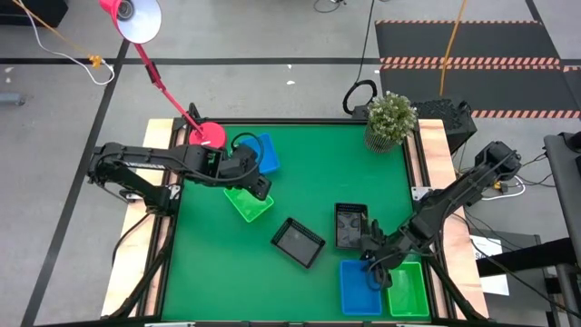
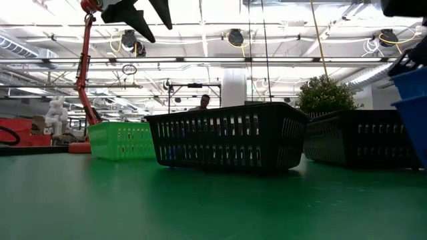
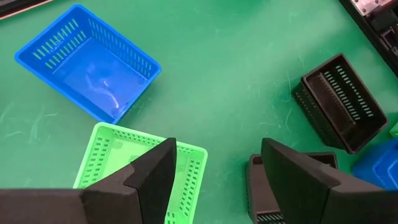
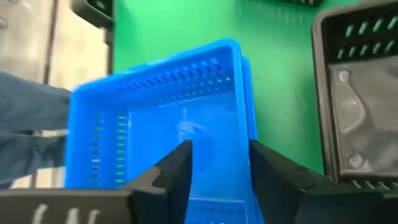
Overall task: Stack baskets by color
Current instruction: Stack the middle blue bin on the bottom blue bin, then stack the top green bin on the green bins
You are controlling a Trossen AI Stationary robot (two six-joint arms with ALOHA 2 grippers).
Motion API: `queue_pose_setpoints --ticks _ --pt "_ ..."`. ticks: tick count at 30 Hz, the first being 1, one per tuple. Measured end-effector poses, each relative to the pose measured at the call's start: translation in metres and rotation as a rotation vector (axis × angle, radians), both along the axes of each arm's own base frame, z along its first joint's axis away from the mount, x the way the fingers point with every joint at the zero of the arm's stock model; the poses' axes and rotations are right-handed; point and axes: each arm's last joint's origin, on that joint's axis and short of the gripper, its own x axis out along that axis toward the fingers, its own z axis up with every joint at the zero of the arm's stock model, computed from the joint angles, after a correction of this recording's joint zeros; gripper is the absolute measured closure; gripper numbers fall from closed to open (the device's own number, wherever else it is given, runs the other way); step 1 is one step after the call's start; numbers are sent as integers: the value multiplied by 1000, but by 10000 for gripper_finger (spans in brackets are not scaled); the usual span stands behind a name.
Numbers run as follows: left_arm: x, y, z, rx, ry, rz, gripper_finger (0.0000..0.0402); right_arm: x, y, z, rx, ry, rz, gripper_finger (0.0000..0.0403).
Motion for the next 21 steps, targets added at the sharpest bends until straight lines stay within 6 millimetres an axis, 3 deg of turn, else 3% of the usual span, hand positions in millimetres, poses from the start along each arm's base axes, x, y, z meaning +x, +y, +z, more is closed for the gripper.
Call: queue_pose_setpoints --ticks 10,16,21 --pt "0 14 -11 -26 23 78 165 -8 -7 20 96 -48 -62 223" --pt "-3 14 -39 -128 104 69 165 -15 -13 29 126 -55 -81 223" --pt "2 1 -60 -222 74 22 165 -16 -21 39 166 -100 -111 222"
